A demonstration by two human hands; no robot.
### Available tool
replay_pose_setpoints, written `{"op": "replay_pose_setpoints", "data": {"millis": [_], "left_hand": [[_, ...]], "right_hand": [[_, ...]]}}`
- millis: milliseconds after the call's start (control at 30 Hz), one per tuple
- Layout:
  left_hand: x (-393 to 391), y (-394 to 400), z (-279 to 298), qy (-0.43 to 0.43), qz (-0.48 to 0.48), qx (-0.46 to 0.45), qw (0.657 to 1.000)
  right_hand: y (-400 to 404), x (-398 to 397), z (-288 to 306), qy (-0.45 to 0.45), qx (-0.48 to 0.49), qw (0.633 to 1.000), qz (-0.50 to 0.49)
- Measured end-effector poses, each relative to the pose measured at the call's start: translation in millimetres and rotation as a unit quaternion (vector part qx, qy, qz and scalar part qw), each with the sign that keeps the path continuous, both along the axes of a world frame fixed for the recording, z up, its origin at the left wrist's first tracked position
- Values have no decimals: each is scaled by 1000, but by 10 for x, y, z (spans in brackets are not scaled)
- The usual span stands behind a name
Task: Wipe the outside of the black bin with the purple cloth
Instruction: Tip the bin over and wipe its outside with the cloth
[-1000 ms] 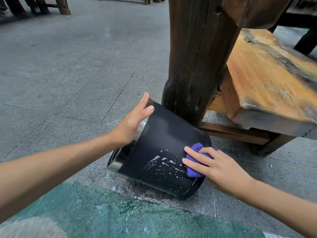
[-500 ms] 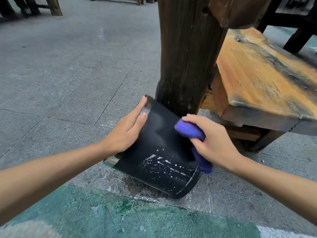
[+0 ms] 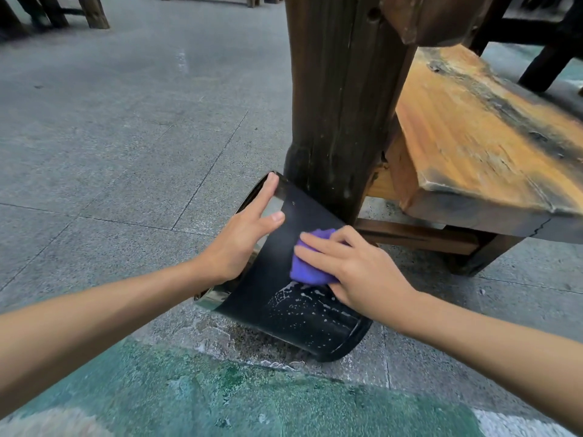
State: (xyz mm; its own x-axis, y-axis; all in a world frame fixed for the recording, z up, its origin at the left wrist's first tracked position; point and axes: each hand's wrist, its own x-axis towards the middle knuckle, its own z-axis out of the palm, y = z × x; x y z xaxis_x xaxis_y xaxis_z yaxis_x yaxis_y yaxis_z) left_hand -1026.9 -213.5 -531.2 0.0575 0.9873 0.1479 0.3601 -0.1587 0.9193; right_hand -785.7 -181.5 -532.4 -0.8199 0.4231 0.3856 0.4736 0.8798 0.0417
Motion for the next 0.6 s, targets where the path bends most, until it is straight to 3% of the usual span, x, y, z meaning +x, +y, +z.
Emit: {"op": "replay_pose_setpoints", "data": {"millis": [200, 333, 433, 600], "left_hand": [[29, 73, 3, 8, -9, -6, 1000], [104, 60, -7, -8, -22, -2, 1000], [193, 52, -14, -9, -33, 3, 999], [315, 87, 5, -8, -17, 10, 1000]], "right_hand": [[-71, 823, -410, -103, -41, 992, -61], [-33, 1090, -565, -98, -125, 975, -158], [48, 1023, -498, -7, -167, 969, -184], [147, 341, -48, 190, -117, 967, -124]]}}
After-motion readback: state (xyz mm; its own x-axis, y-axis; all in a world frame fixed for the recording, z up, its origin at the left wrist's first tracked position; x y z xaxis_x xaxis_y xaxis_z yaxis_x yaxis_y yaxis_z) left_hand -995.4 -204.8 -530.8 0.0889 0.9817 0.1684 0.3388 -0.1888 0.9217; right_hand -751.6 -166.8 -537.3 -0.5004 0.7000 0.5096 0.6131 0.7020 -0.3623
